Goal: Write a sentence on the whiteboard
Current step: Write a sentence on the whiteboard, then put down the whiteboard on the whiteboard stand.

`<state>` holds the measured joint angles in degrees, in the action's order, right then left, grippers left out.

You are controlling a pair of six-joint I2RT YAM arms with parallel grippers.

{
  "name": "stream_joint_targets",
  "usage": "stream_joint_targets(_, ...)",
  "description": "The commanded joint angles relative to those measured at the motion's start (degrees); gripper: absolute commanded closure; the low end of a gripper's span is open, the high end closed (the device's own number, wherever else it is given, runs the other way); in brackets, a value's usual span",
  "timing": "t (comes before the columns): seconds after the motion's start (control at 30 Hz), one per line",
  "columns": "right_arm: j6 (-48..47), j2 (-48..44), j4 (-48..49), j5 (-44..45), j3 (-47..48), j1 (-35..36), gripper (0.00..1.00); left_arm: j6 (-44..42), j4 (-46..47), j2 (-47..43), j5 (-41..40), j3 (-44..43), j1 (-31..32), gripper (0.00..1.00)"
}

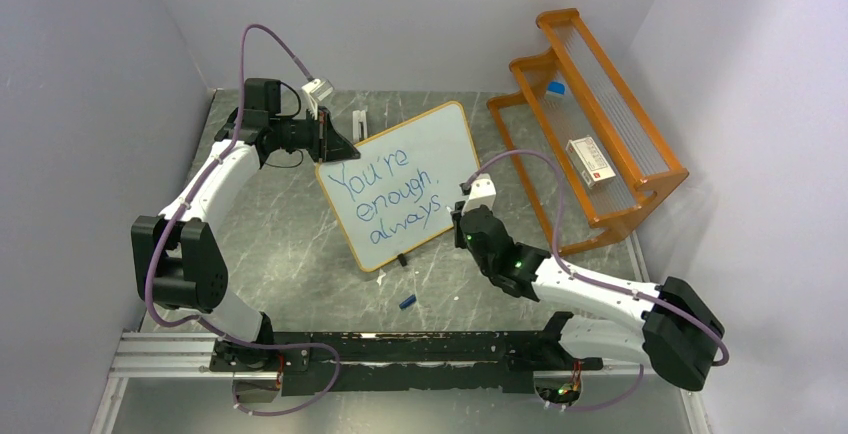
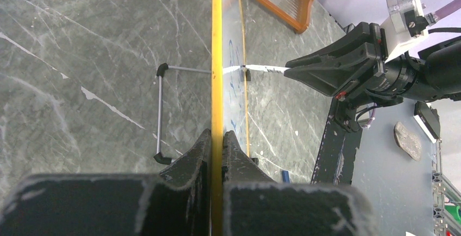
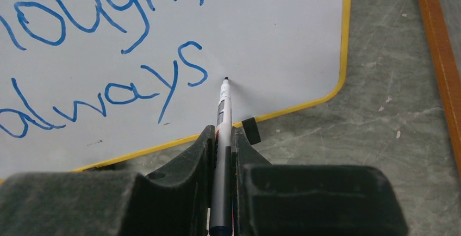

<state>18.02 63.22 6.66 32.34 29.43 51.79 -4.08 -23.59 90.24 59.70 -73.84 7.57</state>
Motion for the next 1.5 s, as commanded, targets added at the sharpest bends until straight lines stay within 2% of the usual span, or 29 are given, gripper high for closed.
stream_joint_targets(0.0, 1.04, 1.28, 3.93, 0.03, -0.89, -0.64, 1.00, -4.45, -2.36, 1.88, -5.49, 0.27, 0.16, 0.95)
stream_joint_targets(0.37, 0.88, 0.92, 2.85, -0.26, -0.92, -0.81, 1.00, -4.53, -2.46, 1.87, -5.61, 0.22, 0.16, 0.95)
stream_joint_targets(0.7, 0.44, -9.91, -6.30, 1.81, 0.19, -0.81, 1.00, -4.45, -2.78, 0.81, -6.18, -0.35, 0.16, 0.95)
stream_joint_targets(0.83, 0.81, -14.74, -11.36, 1.83, 1.34, -0.81, 1.00, -4.32, -3.39, 0.20, -6.43, -1.72, 0.16, 0.82)
stream_joint_targets(0.97, 1.16, -18.72, -14.48, 1.68, 3.20, -0.81, 1.00, -3.76, -4.97, -1.25, -8.11, -4.45, 0.25, 0.59)
stream_joint_targets(1.17, 0.47, -22.92, -18.28, 1.83, 6.12, -0.81, 1.00, -1.68, -6.28, -4.21, -14.67, -8.37, 1.76, 0.47)
stream_joint_targets(1.27, 0.12, -24.55, -19.55, 2.15, 6.85, -0.81, 1.00, -0.86, -7.59, -6.09, -20.92, -9.97, 3.17, 0.38)
stream_joint_targets(1.47, 0.24, -27.10, -20.79, 2.48, 7.26, -0.77, 1.00, -0.03, -11.70, -11.30, -34.38, -11.01, 6.31, 0.30)
